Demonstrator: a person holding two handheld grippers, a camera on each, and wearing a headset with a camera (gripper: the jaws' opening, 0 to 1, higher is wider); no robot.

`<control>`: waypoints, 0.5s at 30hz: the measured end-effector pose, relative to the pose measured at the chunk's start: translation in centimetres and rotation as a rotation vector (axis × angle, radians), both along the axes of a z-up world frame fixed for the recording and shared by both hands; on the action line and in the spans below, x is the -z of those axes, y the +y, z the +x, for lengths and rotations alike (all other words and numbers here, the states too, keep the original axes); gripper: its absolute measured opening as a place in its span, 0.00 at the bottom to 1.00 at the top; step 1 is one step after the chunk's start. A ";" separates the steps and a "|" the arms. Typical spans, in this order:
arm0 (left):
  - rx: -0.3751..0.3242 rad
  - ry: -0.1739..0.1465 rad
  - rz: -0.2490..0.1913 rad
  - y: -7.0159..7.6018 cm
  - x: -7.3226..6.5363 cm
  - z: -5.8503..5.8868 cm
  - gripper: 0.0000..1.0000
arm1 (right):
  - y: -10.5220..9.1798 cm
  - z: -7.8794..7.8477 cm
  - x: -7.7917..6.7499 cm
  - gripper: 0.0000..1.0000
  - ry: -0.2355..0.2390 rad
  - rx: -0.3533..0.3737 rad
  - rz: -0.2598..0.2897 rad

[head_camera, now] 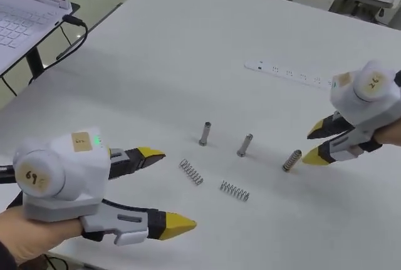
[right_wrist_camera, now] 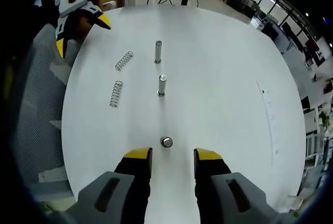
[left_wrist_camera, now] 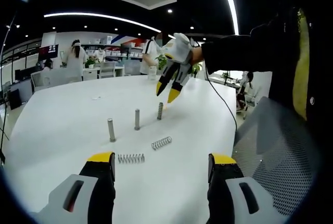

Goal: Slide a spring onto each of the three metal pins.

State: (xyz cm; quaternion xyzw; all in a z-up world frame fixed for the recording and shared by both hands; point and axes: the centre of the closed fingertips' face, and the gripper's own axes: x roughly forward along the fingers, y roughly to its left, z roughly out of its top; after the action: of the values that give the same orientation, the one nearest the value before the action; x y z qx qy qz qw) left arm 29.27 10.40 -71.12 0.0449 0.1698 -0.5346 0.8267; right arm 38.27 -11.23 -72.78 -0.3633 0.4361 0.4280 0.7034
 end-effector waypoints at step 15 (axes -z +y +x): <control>0.028 -0.006 0.025 -0.3 -0.1 0.2 0.68 | 0.1 -1.9 -4.9 0.32 -0.133 0.001 0.027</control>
State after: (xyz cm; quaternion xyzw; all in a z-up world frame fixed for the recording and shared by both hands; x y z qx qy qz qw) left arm 29.47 10.14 -71.05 0.0588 0.1734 -0.5436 0.8191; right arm 36.38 -11.09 -67.92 -0.3810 0.3829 0.4082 0.7359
